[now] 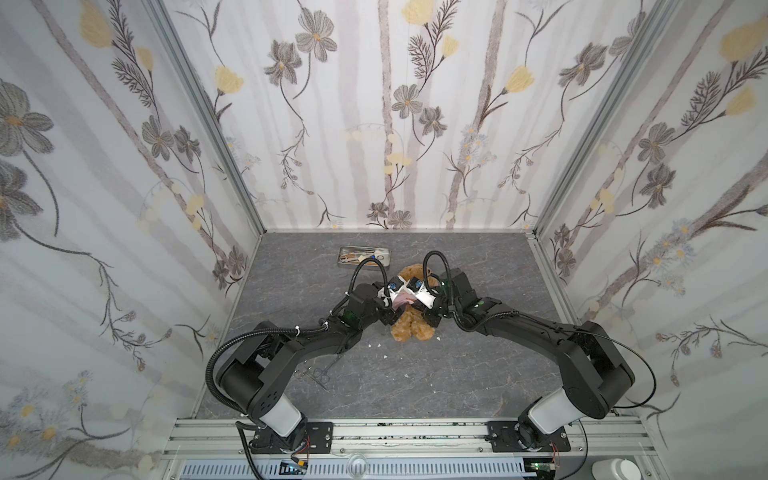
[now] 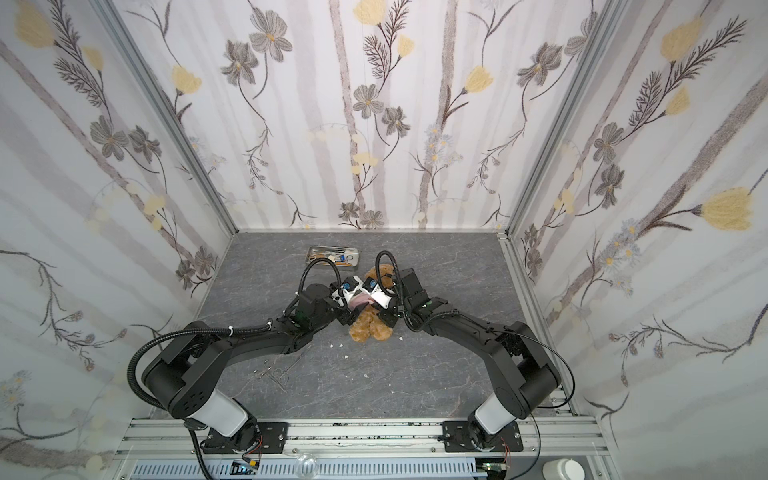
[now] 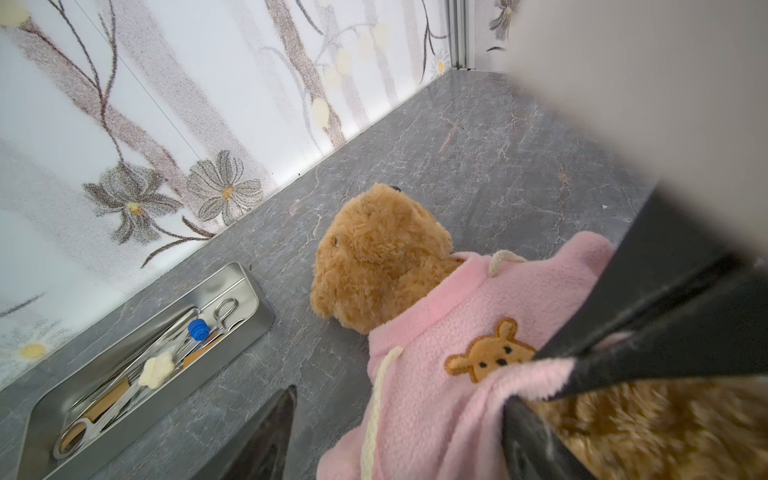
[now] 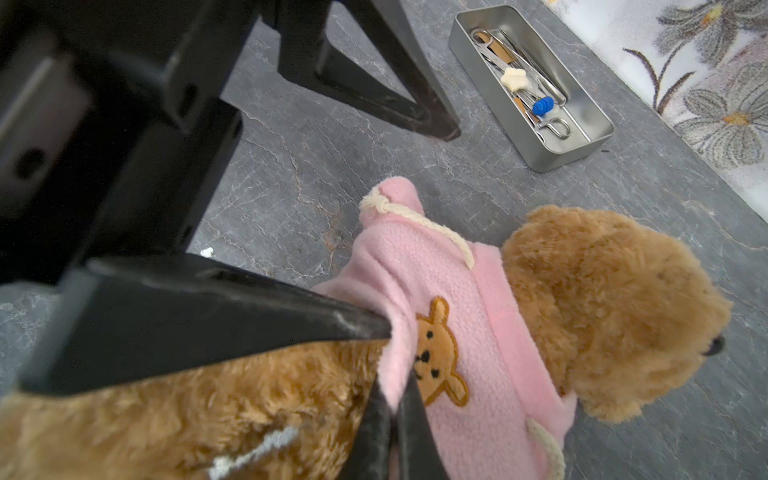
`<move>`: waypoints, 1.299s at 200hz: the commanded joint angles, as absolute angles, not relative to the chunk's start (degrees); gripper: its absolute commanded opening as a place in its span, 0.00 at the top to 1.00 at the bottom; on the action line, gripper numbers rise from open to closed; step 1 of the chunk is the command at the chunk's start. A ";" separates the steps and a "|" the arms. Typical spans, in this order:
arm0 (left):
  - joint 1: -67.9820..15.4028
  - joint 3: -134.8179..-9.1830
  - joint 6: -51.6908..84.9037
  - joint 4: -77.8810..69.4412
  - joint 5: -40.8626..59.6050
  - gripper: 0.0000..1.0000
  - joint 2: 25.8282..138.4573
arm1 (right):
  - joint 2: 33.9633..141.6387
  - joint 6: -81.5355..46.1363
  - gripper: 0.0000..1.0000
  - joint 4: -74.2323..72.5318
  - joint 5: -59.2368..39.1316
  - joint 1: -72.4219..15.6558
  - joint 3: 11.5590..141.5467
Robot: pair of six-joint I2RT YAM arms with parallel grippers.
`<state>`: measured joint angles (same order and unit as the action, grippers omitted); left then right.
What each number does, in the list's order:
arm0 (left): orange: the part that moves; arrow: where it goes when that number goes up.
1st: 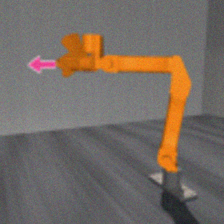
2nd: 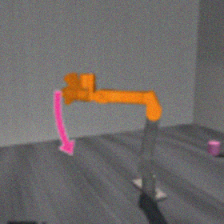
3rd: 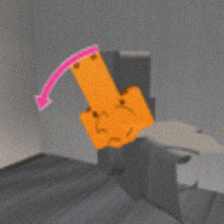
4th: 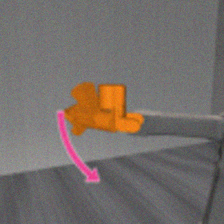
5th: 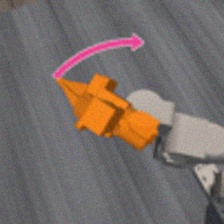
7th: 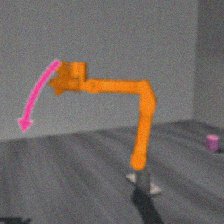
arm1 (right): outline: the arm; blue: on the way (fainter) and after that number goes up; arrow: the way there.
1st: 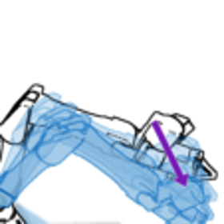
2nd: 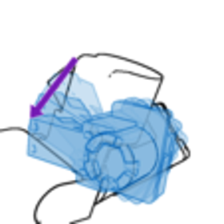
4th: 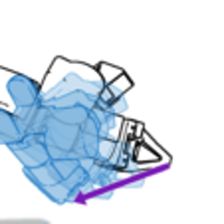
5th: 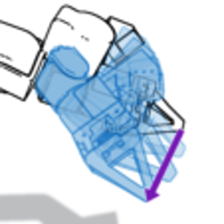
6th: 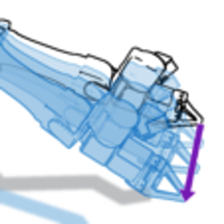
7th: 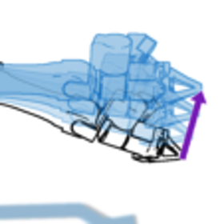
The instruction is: Dress the teddy bear
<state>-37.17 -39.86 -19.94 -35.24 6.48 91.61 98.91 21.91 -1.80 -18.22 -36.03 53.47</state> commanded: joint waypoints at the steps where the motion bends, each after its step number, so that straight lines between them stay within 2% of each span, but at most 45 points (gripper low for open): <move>1: -37.66 -39.93 -25.88 -33.39 11.41 0.20 92.06 | 99.13 19.48 1.00 -8.78 -24.52 -36.04 55.52; 80: -36.90 -37.26 -32.63 -33.75 15.60 0.15 89.94 | 100.23 18.10 1.00 -6.51 -27.36 -34.12 58.53; 171: -36.87 -40.52 -27.20 -37.47 5.56 0.34 92.01 | 100.20 18.06 1.00 -5.87 -28.54 -34.28 57.48; 260: -38.41 -41.29 -24.29 -39.16 -13.08 0.59 97.36 | 98.97 15.92 1.00 -7.03 -34.34 -34.37 54.54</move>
